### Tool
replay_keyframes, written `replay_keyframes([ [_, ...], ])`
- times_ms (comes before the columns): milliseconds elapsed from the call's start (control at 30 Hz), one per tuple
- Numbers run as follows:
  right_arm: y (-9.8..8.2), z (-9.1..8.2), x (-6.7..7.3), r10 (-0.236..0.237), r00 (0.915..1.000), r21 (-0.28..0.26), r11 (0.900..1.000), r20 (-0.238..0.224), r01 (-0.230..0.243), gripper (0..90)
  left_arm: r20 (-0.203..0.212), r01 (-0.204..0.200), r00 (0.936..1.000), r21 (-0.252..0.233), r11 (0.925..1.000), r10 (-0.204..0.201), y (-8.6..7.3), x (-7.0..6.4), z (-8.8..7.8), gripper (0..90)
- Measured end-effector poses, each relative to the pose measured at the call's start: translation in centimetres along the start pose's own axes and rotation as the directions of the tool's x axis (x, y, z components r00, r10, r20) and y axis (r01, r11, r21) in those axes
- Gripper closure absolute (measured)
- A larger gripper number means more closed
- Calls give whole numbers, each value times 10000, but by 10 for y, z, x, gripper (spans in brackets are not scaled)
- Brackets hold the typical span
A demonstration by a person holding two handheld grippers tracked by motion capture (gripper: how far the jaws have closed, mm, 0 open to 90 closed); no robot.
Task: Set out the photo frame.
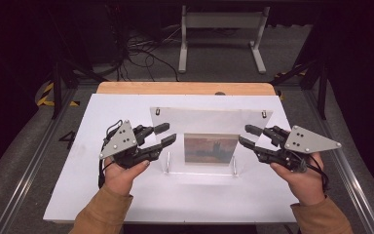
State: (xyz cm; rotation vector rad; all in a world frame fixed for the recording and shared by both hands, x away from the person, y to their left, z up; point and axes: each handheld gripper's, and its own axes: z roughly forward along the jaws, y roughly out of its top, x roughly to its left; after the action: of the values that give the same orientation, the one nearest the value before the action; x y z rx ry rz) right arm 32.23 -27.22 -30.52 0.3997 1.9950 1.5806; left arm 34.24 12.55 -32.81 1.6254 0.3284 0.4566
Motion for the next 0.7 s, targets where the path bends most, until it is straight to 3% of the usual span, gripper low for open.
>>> replay_keyframes([
  [167, -3, 8, -8, 282, 9994, -3, 9996, 190, -282, 539, -255, -75, 9996, 27, 10000, 76, -1, 6, 5, 572],
  [267, -7, 12, -14, 282, 9984, 120, 9995, 495, -288, 521, -509, 89, 9987, 98, 9999, -84, -2, 14, 15, 547],
  [400, -13, 15, -20, 531, 9943, 195, 9983, 927, -552, 431, -680, 405, 9969, 232, 9989, -388, -5, 20, 21, 506],
  [467, -18, 16, -24, 753, 9930, 122, 9970, 909, -767, 407, -852, 548, 9950, 384, 9978, -514, -9, 24, 25, 438],
  [600, -24, 16, -28, 916, 9903, 104, 9956, 1045, -932, 368, -862, 849, 9930, 434, 9954, -809, -15, 28, 29, 429],
  [700, -26, 13, -28, 921, 9880, 58, 9956, 1244, -935, 324, -967, 807, 9925, 576, 9951, -749, -18, 27, 30, 394],
])
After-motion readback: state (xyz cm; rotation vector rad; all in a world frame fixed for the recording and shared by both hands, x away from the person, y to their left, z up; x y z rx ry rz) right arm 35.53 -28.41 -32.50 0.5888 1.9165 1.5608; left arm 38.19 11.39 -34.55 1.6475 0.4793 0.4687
